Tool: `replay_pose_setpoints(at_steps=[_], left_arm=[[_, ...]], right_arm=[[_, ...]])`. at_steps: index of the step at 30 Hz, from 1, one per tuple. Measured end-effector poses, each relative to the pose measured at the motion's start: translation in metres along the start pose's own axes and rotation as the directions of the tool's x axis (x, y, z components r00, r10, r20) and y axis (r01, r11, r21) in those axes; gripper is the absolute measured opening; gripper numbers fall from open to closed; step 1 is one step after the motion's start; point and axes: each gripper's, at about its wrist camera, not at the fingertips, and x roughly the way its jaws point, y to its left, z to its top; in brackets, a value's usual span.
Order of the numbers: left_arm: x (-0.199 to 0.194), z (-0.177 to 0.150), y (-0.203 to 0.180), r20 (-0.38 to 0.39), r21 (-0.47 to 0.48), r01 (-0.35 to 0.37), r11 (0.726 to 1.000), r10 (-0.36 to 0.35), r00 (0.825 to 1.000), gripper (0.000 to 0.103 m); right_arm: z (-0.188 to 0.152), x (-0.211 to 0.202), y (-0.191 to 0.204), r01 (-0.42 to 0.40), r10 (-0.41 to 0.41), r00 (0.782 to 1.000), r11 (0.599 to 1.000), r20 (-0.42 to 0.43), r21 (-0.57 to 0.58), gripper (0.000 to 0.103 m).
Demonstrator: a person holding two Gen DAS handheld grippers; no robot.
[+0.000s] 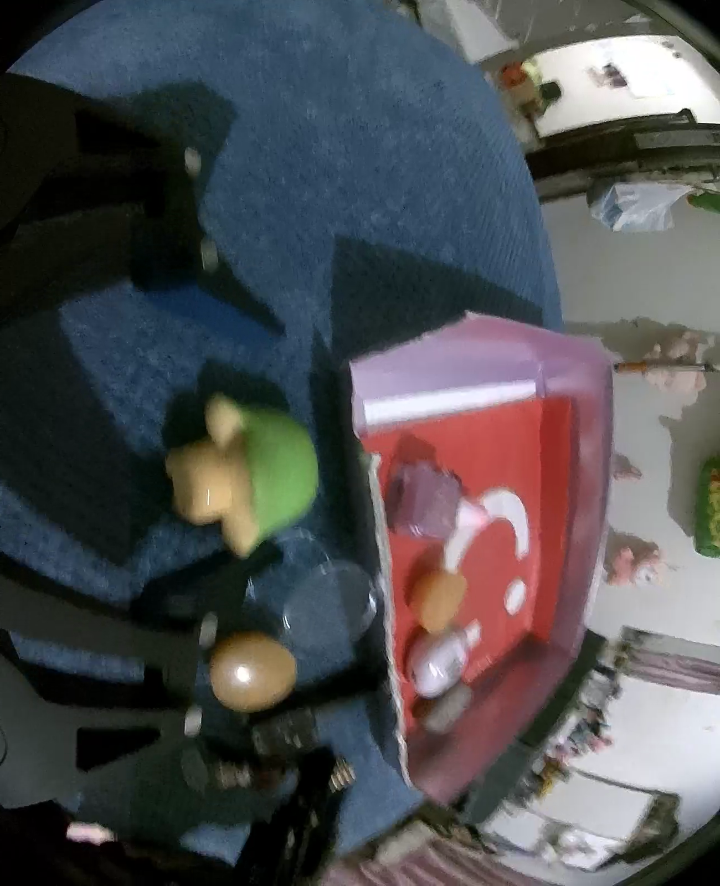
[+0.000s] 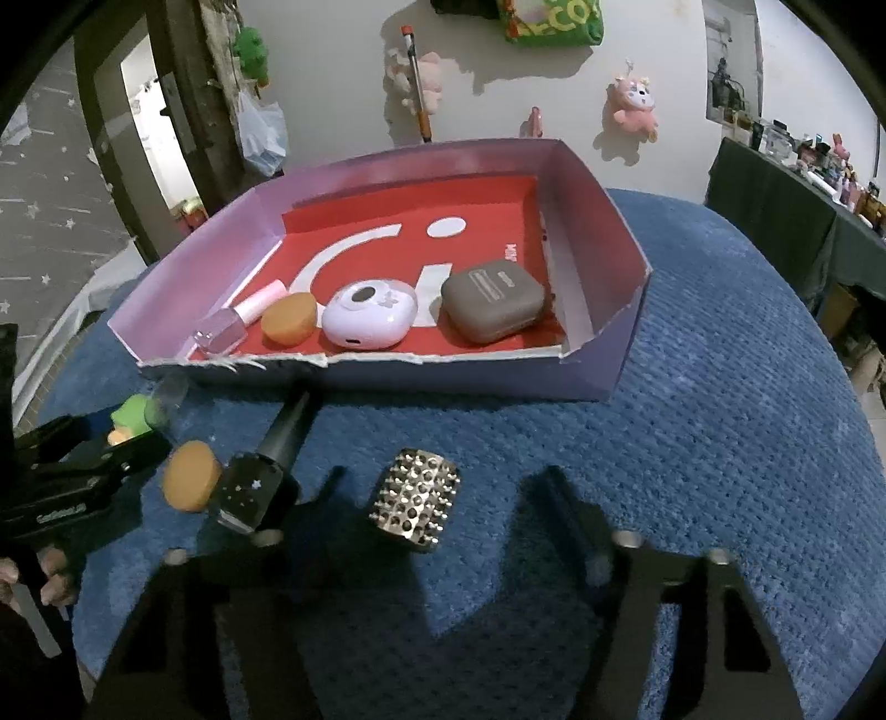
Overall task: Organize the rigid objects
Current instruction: 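Move the left tool to the green turtle toy while the right approaches the silver studded roller, then grasp the turtle toy with the left tool while the right grasps the studded roller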
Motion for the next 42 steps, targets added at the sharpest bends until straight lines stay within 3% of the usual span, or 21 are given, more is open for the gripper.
replay_pose_setpoints(at_steps=[2,4,15,35,42], left_arm=[[-0.004,0.002,0.002,0.0,-0.022,0.028,0.999,-0.028,1.0,0.047],[-0.006,0.002,0.0,0.012,-0.011,0.007,1.0,-0.007,1.0,0.047],[-0.029,0.007,-0.009,0.081,0.017,0.007,1.0,-0.008,0.997,0.046],[-0.03,0.003,-0.013,0.087,0.02,0.018,1.0,-0.019,0.996,0.046],[-0.026,-0.013,-0.01,0.065,0.006,0.032,0.999,-0.032,0.997,0.047]], right_arm=[[-0.002,-0.002,-0.003,-0.032,0.032,0.999,0.999,0.005,0.011,0.033],[-0.003,-0.006,-0.003,-0.053,0.053,0.998,0.998,0.014,0.015,0.029],[0.006,-0.038,0.003,-0.095,0.095,0.99,0.995,0.1,-0.011,0.028],[-0.001,-0.032,0.004,-0.11,0.111,0.991,0.994,0.071,-0.015,0.028],[-0.006,-0.028,0.003,-0.048,0.05,0.997,0.998,0.057,-0.039,0.028]])
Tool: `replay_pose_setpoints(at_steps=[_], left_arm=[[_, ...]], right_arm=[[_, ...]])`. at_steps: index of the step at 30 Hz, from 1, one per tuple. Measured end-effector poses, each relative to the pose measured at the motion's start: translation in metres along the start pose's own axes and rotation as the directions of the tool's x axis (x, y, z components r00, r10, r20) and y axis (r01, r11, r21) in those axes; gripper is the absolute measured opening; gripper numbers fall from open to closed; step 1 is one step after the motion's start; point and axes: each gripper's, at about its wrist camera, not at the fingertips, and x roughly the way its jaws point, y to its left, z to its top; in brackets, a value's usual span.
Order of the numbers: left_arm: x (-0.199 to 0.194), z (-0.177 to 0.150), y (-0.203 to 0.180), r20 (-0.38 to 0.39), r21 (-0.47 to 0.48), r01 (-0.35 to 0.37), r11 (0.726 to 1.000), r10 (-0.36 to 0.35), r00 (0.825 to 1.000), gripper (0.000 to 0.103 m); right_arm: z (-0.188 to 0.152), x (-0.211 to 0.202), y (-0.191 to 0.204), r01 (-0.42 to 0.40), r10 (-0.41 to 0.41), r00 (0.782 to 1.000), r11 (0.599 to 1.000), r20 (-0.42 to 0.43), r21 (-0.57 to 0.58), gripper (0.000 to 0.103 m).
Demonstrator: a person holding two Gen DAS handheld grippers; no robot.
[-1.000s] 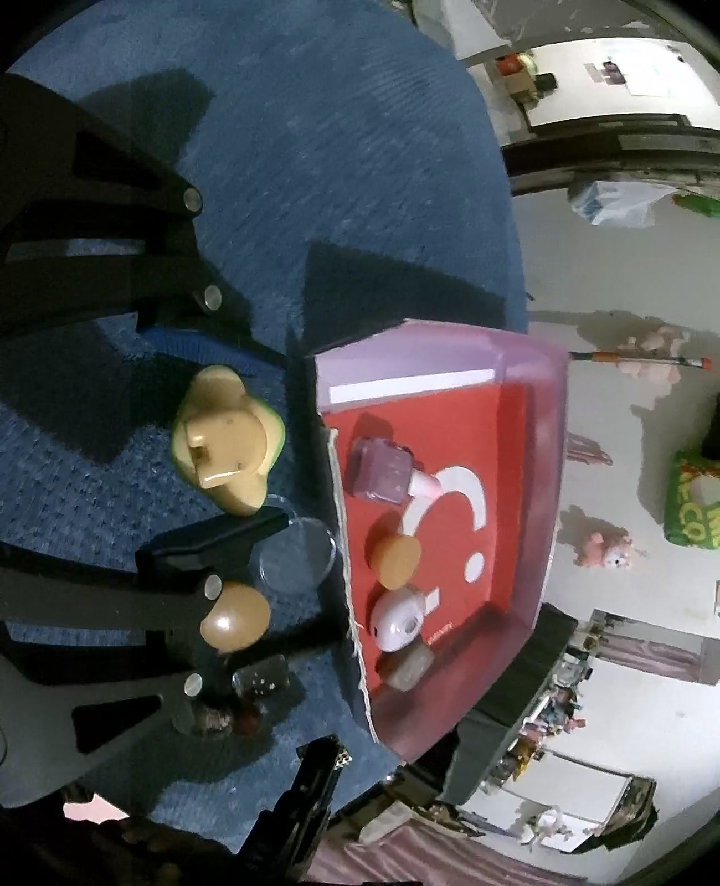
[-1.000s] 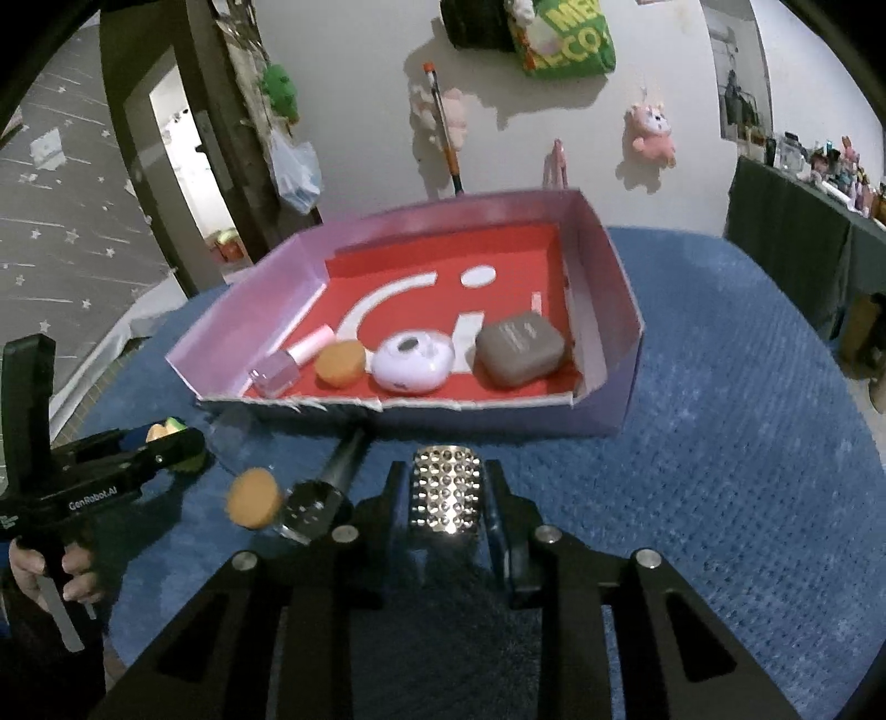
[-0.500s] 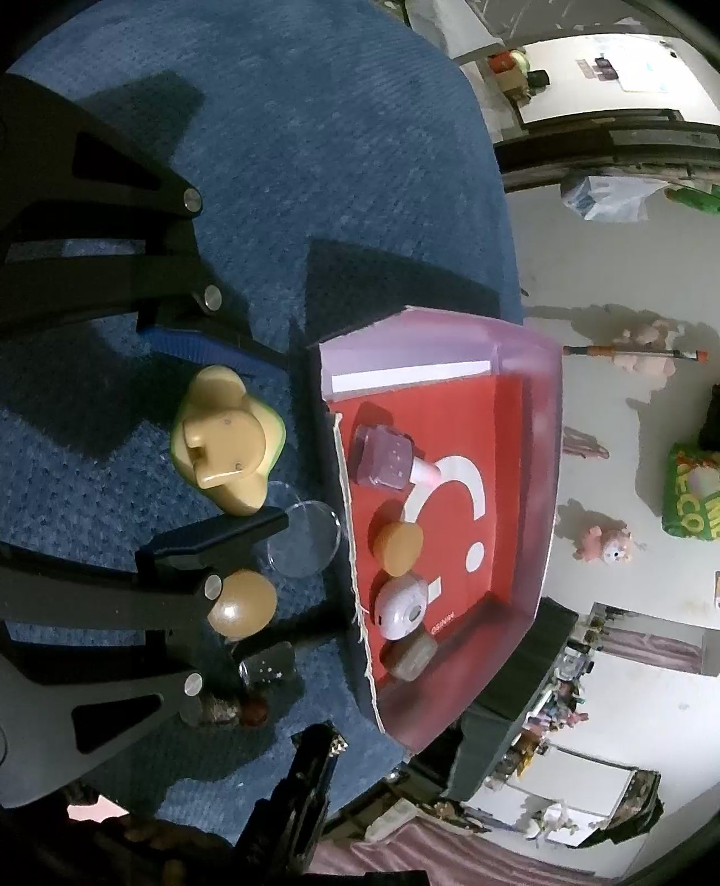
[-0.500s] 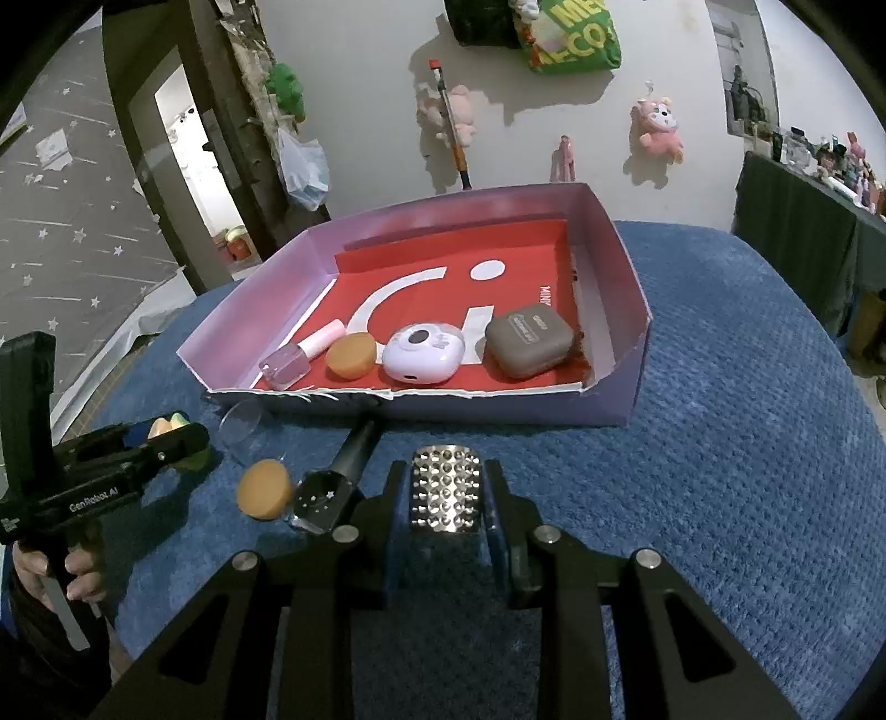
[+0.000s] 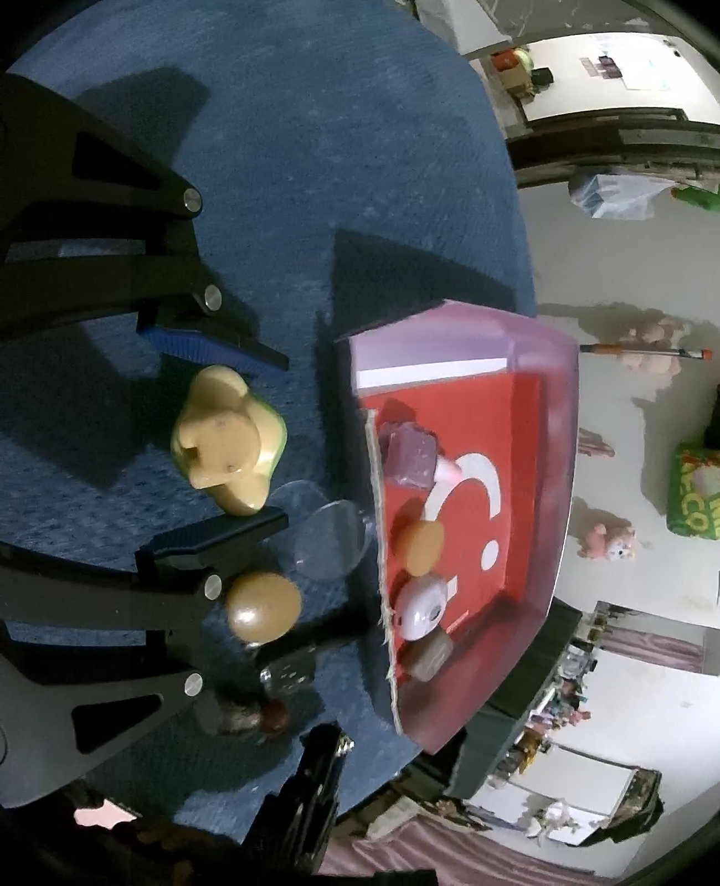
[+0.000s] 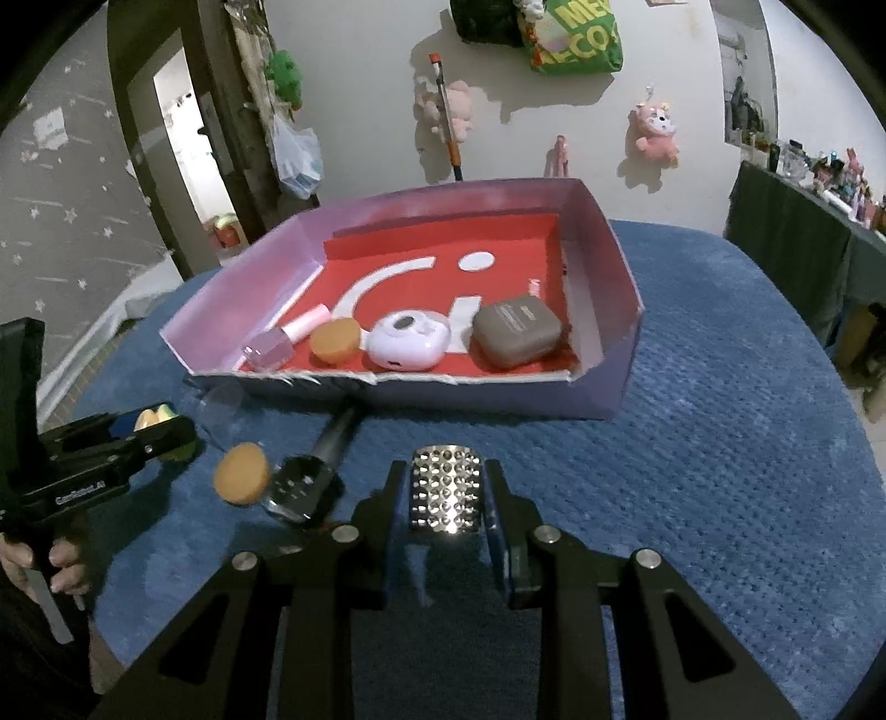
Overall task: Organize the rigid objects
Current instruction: 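Grasp the turtle toy with the left tool while the right grasps the studded roller, then carry the turtle toy and studded roller into the pink box with both tools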
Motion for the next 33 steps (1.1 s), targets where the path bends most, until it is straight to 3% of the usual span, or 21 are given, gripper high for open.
replay_pose_setpoints(at_steps=[4,9,12,14,21,23,24,25,26,33], left_arm=[[-0.002,-0.018,0.004,-0.02,-0.038,0.04,0.998,-0.041,0.999,0.047],[-0.006,-0.022,0.0,-0.002,-0.018,0.021,1.0,-0.021,1.0,0.048],[-0.003,-0.022,0.0,-0.017,-0.031,0.035,0.999,-0.035,0.999,0.064],[-0.003,-0.022,0.0,-0.014,-0.037,0.042,0.998,-0.042,0.999,0.065],[0.006,-0.017,-0.003,-0.037,-0.02,-0.017,1.0,0.017,0.999,0.065],[0.008,-0.016,-0.006,-0.041,-0.005,-0.034,0.999,0.033,0.999,0.065],[0.008,-0.016,-0.007,-0.039,0.001,-0.041,0.999,0.041,0.998,0.056],[0.008,-0.017,-0.008,-0.04,0.006,-0.044,0.999,0.044,0.998,0.047],[0.008,-0.017,-0.008,-0.036,0.01,-0.053,0.999,0.053,0.998,0.046],[-0.002,-0.014,-0.013,-0.006,0.021,-0.049,0.999,0.049,0.999,0.045]], right_arm=[[-0.008,0.004,-0.007,0.009,-0.009,0.999,1.0,-0.038,0.005,0.028],[-0.013,0.009,-0.007,0.004,-0.004,0.998,1.0,-0.059,-0.006,0.028],[-0.013,0.009,-0.004,0.001,-0.002,0.998,1.0,-0.064,-0.023,0.042],[-0.014,0.009,-0.001,-0.005,0.003,0.998,0.999,-0.065,-0.035,0.055],[-0.014,0.007,-0.005,-0.003,0.002,0.998,1.0,-0.061,-0.018,0.056],[-0.014,0.008,-0.006,-0.004,0.003,0.998,1.0,-0.063,-0.012,0.05],[-0.013,0.008,-0.006,0.001,-0.002,0.998,1.0,-0.062,-0.013,0.046],[-0.013,0.007,-0.006,0.0,-0.001,0.998,1.0,-0.061,-0.014,0.033],[-0.013,0.007,-0.006,-0.001,0.0,0.998,1.0,-0.062,-0.015,0.028],[-0.013,0.004,-0.002,-0.011,0.009,0.999,0.999,-0.051,-0.039,0.027]])
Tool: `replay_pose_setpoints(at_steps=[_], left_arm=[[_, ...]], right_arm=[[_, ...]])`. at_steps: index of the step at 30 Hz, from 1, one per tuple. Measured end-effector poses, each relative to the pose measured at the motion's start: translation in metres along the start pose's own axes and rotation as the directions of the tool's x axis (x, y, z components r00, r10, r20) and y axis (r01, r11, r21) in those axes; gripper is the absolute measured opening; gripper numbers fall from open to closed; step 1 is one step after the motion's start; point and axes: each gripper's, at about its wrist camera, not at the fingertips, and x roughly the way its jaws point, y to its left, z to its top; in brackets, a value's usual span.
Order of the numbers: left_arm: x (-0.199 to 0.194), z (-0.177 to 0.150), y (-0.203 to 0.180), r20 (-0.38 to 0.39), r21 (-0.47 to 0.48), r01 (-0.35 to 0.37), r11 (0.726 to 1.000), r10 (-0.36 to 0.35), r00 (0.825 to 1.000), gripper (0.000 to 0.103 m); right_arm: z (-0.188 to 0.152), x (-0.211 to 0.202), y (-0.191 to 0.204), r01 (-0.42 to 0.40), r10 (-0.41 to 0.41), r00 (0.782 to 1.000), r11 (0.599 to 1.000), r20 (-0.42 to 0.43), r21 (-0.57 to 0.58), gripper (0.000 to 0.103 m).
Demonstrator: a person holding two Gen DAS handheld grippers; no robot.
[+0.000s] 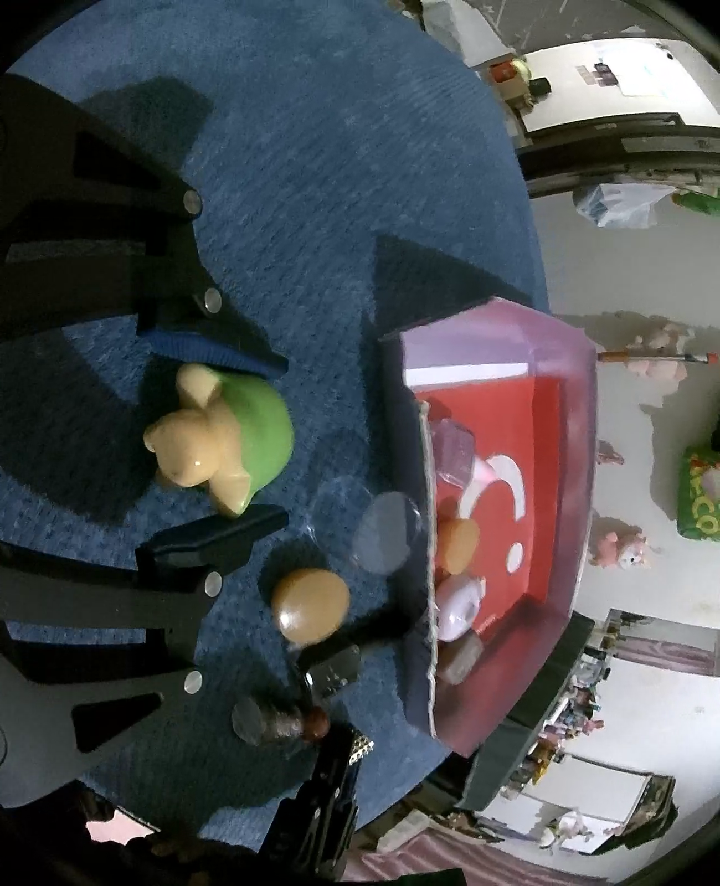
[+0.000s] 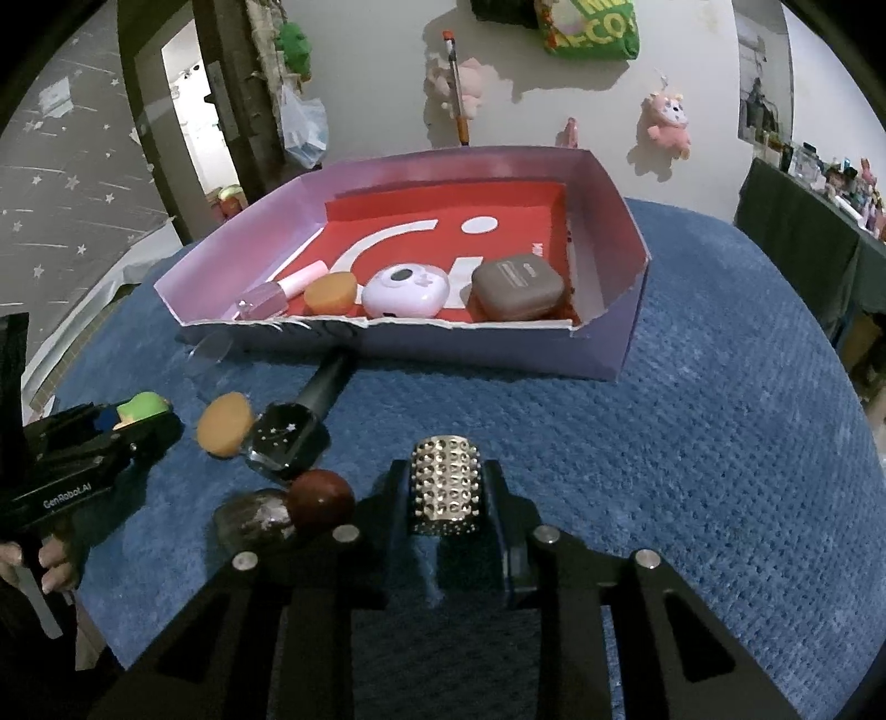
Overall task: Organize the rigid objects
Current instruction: 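Carry the turtle toy and studded roller into the pink box with both tools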
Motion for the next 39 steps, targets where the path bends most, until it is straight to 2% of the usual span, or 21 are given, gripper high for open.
replay_pose_setpoints(at_steps=[5,11,16,21,24,27,32,39], left_arm=[[-0.02,0.028,-0.012,0.065,0.042,0.022,0.999,-0.025,0.998,0.044],[-0.021,0.083,-0.033,0.128,0.108,0.075,0.991,-0.089,0.988,0.044],[0.012,0.138,-0.052,0.082,0.136,0.162,0.977,-0.174,0.981,0.044],[0.066,0.185,-0.064,0.018,0.166,0.158,0.973,-0.164,0.986,0.044],[0.098,0.201,-0.066,-0.033,0.154,0.152,0.976,-0.148,0.988,0.044],[0.129,0.206,-0.064,-0.112,0.11,0.156,0.982,-0.144,0.983,0.044],[0.149,0.186,-0.061,-0.187,0.085,0.166,0.982,-0.148,0.971,0.044],[0.141,0.17,-0.058,-0.209,0.104,0.185,0.977,-0.161,0.965,0.044]], right_arm=[[0.018,-0.014,0.002,-0.039,0.039,0.998,0.999,0.044,0.003,0.027],[0.067,-0.02,0.001,-0.056,0.06,0.993,0.998,0.102,-0.042,0.027],[0.111,0.003,-0.01,-0.092,0.096,0.993,0.994,0.065,-0.059,0.027],[0.152,0.045,-0.018,-0.094,0.091,0.995,0.992,-0.037,-0.085,0.027],[0.164,0.068,-0.023,-0.083,0.073,0.992,0.992,-0.104,-0.094,0.027],[0.172,0.092,-0.029,-0.078,0.064,0.983,0.994,-0.174,-0.077,0.027],[0.178,0.112,-0.035,-0.044,0.03,0.976,0.997,-0.215,-0.061,0.027],[0.177,0.125,-0.03,-0.038,0.01,0.966,0.994,-0.259,-0.101,0.027]])
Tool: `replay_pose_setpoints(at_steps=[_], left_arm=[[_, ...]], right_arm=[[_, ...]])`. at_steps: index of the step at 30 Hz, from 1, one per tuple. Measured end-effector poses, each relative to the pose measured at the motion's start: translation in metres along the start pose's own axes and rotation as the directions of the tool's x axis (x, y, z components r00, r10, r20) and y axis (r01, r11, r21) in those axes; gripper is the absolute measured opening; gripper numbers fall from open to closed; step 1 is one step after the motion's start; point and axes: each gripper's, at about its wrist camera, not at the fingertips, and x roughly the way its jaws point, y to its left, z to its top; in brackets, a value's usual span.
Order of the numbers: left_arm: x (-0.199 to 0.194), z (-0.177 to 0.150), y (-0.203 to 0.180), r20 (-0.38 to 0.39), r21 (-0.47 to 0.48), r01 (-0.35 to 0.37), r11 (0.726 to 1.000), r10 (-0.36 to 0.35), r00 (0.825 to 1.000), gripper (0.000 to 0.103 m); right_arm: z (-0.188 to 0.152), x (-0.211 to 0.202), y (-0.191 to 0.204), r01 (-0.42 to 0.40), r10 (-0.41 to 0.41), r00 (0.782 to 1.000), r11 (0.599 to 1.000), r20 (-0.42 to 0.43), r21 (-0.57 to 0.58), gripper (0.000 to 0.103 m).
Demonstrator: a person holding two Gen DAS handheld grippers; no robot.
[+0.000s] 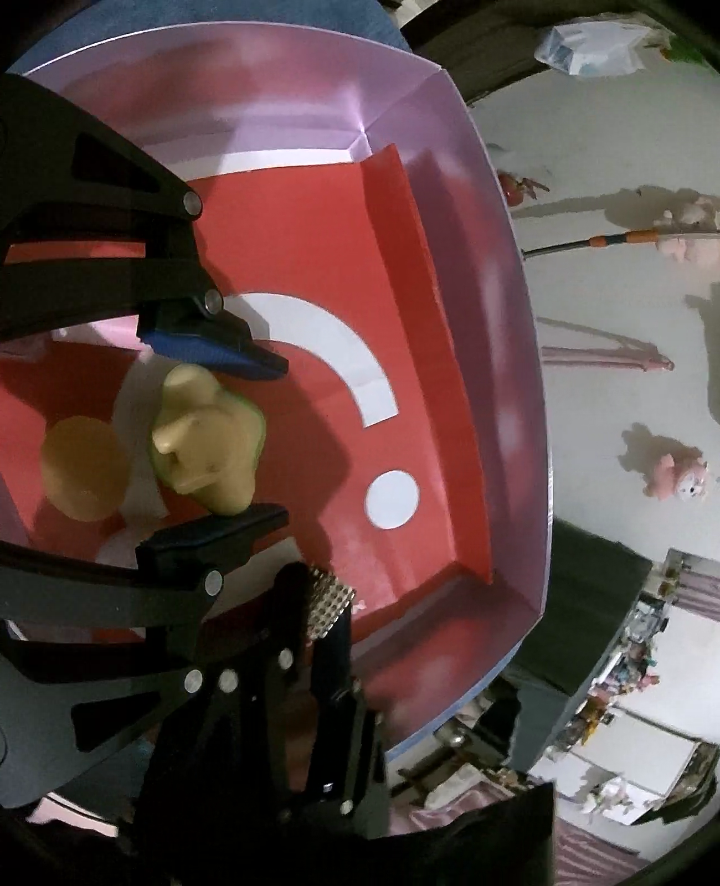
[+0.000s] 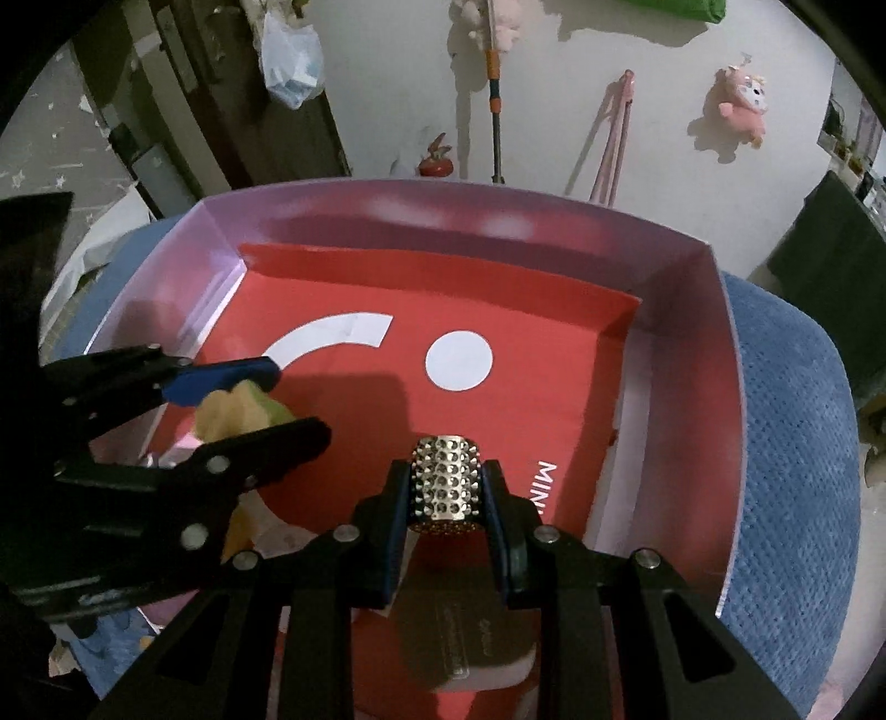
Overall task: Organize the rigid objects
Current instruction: 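Carry the turtle toy and studded roller into the pink box with both tools, then open both tools to release the turtle toy and roller in the box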
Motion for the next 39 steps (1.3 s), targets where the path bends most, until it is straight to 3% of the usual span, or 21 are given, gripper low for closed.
replay_pose_setpoints(at_steps=[19,29,39], left_arm=[[-0.002,-0.009,0.002,-0.052,0.007,-0.008,1.0,0.009,0.999,0.044],[-0.002,0.013,0.0,0.022,0.01,0.004,1.0,-0.004,1.0,0.044],[0.011,0.009,0.001,-0.05,0.006,0.017,1.0,-0.017,0.999,0.044]], right_arm=[[-0.005,0.008,0.014,0.069,-0.073,0.997,0.992,-0.031,-0.108,0.028],[-0.006,0.008,0.017,0.08,-0.084,0.996,0.991,-0.023,-0.11,0.027],[-0.006,0.008,0.013,0.088,-0.091,0.996,0.99,-0.023,-0.11,0.028]])
